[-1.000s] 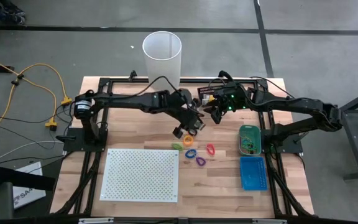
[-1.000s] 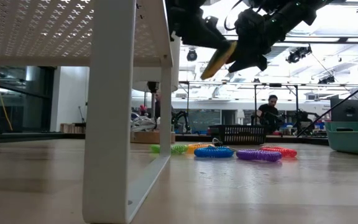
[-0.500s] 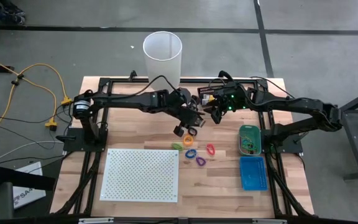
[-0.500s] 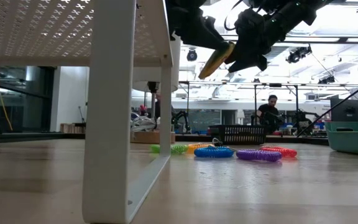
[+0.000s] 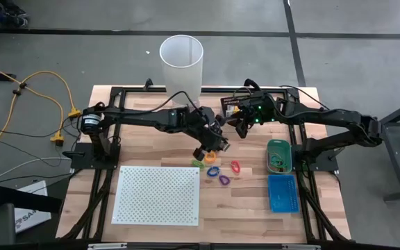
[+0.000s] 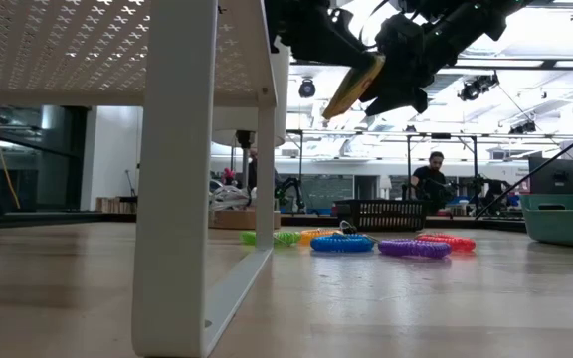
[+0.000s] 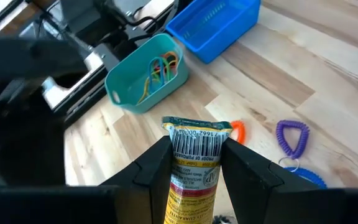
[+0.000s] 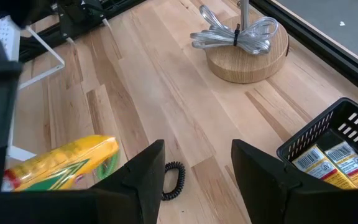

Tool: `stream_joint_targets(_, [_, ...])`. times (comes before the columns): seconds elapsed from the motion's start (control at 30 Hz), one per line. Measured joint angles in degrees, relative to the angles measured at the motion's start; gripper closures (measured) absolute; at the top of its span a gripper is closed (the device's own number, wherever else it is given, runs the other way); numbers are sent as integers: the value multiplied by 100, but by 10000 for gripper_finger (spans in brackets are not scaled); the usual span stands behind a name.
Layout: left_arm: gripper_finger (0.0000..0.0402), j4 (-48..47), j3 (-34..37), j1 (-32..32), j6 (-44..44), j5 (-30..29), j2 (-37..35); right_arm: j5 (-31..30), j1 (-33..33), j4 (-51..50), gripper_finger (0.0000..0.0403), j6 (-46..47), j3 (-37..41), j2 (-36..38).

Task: Pick & Place Office Desk Supplies
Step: Put the yellow crayon box into the black bin

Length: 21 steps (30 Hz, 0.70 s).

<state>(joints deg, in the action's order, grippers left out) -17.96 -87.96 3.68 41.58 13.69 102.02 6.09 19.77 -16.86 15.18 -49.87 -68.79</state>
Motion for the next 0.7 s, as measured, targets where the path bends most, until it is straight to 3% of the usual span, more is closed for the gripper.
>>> stream_joint_targets(0.4, [275, 55, 0, -257, 290, -2, 2, 158, 0, -85, 230, -31, -2, 0])
stream_joint_targets(0.57, [275, 128, 0, -313, 539, -62, 4, 786, 20, -884, 230, -609, -2, 0])
stream_joint_targets(0.7, [275, 409, 0, -321, 556, -63, 4, 577, 20, -1763, 230, -851, -2, 0])
